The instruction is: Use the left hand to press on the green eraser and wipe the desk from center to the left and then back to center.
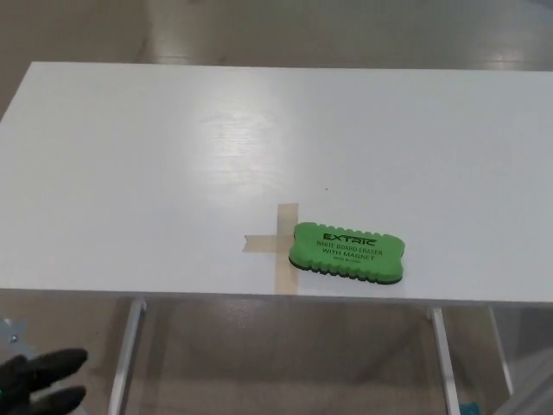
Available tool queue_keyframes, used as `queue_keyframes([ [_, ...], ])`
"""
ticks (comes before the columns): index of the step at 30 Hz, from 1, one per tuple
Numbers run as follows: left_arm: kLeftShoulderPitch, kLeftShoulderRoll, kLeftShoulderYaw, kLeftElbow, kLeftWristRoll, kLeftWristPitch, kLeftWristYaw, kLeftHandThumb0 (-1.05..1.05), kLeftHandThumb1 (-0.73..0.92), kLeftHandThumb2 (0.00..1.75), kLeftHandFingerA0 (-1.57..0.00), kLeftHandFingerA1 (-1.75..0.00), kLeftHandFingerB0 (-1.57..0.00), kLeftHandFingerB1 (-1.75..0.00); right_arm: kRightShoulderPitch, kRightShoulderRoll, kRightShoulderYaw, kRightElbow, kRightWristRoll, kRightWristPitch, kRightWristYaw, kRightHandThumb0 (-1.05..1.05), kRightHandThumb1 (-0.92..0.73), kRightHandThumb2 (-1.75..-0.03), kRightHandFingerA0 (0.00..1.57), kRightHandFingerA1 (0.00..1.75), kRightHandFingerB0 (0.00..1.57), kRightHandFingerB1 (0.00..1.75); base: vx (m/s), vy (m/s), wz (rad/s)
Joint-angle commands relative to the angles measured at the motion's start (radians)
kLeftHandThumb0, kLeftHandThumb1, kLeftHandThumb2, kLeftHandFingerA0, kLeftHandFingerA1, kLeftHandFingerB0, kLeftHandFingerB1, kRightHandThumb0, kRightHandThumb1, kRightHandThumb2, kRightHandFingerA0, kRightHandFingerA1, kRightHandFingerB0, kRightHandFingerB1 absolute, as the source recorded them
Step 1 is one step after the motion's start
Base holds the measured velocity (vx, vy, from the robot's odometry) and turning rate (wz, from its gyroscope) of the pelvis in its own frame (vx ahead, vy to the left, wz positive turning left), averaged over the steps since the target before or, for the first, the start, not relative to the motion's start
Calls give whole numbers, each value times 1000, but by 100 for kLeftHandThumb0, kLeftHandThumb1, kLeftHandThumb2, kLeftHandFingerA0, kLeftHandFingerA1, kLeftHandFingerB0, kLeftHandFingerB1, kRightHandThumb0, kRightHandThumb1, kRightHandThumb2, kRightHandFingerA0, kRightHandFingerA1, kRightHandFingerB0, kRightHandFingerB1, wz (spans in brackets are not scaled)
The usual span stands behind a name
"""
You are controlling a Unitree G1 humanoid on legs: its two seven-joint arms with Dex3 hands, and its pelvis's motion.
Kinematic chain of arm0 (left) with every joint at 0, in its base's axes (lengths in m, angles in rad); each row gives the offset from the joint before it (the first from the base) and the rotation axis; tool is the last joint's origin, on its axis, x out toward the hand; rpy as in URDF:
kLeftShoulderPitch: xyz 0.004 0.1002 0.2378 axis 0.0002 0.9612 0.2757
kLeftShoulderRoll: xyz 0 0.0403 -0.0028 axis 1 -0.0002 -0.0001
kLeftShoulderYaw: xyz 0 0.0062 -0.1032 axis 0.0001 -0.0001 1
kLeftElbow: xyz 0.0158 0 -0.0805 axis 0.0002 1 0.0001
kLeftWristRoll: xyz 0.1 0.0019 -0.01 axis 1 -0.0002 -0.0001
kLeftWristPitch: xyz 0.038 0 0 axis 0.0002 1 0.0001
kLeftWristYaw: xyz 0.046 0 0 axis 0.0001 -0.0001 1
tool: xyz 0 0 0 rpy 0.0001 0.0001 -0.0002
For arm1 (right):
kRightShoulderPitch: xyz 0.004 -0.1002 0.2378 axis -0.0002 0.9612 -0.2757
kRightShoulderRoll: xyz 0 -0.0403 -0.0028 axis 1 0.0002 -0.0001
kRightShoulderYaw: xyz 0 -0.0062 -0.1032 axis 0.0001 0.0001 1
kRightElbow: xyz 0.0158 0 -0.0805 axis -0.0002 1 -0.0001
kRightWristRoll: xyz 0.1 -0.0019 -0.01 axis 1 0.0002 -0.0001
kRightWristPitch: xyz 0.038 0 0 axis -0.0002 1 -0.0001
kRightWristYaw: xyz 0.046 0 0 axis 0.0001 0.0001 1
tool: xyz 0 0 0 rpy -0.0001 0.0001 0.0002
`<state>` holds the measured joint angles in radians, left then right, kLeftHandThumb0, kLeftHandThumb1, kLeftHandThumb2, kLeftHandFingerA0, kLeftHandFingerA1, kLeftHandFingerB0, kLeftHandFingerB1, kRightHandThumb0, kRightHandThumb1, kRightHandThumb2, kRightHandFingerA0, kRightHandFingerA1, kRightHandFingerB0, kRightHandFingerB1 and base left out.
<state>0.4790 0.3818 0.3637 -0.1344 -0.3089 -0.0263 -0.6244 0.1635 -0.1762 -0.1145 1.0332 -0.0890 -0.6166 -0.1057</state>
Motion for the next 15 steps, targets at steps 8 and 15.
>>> queue_keyframes([
  [8,-241,80,-117,1085,325,-224,459,-67,46,83,-39,-49,-36,-45,-3,-5,-4,30,0,23,-28,-43,-75,-63,57,48,46,35,0,0,0],
  [15,-309,73,-108,1174,262,-284,406,-70,47,81,-33,-45,-42,-47,-30,-6,-5,18,0,28,-30,-42,-75,-63,57,48,47,35,0,0,0],
])
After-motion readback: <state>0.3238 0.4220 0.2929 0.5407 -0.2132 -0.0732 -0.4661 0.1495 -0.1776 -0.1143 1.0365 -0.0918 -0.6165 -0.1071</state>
